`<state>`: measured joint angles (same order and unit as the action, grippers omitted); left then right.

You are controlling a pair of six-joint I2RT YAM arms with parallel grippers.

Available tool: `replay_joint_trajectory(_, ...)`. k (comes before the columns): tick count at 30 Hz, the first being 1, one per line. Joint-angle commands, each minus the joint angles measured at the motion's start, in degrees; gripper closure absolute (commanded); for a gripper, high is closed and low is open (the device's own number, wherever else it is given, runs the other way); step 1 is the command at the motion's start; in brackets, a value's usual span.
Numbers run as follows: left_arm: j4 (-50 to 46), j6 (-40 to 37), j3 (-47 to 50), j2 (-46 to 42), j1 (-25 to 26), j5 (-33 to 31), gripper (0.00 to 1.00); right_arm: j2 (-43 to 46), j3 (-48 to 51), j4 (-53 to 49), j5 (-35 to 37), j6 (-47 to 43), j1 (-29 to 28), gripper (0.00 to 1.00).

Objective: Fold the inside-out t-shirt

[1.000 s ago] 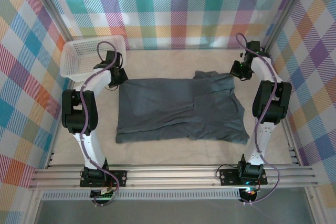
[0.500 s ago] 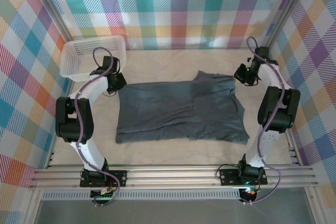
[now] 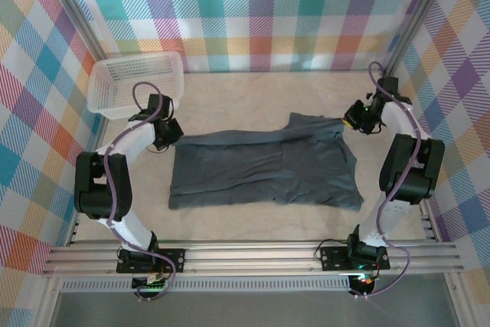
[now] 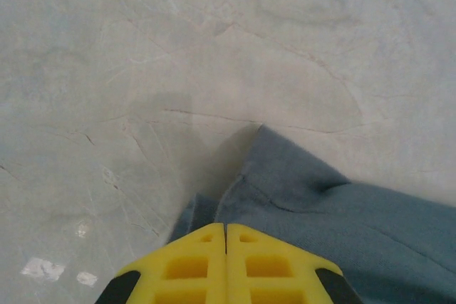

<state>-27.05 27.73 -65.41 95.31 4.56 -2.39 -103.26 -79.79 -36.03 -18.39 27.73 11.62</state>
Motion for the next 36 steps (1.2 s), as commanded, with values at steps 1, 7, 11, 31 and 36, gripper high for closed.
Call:
replay_joint_trajectory(1, -2.2, 1.48, 0.16, -4.06, -1.1, -0.28, 1.0, 5.98, 2.13, -1.27, 1.86, 1.81, 0.28, 1.0)
replay_joint_trajectory(7, 1.05, 3.24, 10.38, -6.95, -1.1, 2.2, 1.0, 9.92, 15.31, 1.57, 4.85, 2.57, 0.26, 1.0)
replay_joint_trajectory(11, 2.17, 4.64, 14.27, -5.83, -1.04, 2.18, 1.0, 6.56, 18.08, 1.21, 5.62, 1.81, 0.29, 0.99)
replay_joint_trajectory(31, -1.66, 3.57, 6.21, -15.04, 5.73, 3.12, 0.58, -0.18, -2.53, -0.02, 10.43, -8.38, -16.82, 0.27)
replay_joint_trajectory(36, -2.65, 3.65, 6.22, -15.41, 7.78, 2.15, 0.56, -12.36, -10.26, -0.04, 7.1, -8.92, -19.65, 0.26)
